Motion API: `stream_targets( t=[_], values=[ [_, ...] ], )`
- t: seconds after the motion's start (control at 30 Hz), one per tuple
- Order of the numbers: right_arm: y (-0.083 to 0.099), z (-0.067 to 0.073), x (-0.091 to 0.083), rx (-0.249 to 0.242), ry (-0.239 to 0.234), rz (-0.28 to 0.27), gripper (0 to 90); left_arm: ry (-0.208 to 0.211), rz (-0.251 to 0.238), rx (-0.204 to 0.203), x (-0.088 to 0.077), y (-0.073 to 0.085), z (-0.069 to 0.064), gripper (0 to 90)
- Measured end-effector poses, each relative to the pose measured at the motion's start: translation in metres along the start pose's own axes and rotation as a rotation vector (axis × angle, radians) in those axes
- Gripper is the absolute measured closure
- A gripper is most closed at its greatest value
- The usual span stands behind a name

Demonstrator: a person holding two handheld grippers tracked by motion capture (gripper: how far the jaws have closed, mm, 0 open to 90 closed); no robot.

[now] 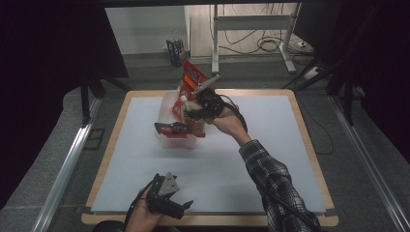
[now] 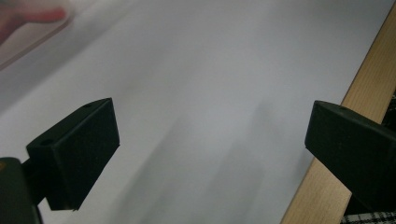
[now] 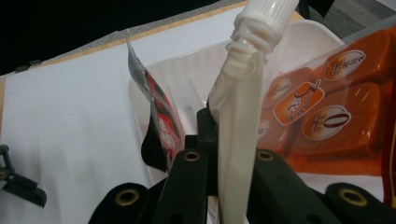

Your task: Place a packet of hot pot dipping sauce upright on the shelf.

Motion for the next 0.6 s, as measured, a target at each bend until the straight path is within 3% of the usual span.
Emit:
stream_targets(
  t=[0.6],
  values=[
    [-0.021,0.005,0.025,0.02,-0.027,-0.029,87.8,0.0,0.005,0.008,0.0,0.0,0.0,2.8]
  ],
)
Point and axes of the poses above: each handheld gripper's, and its own axes: x roughly forward along the jaws, y roughly out of its underside, z roughly to its left, the point moved 1 cm from there along x, roughly forward along the jaws, and after that the axes turned 10 degrees about z, right-handed, at the moved point
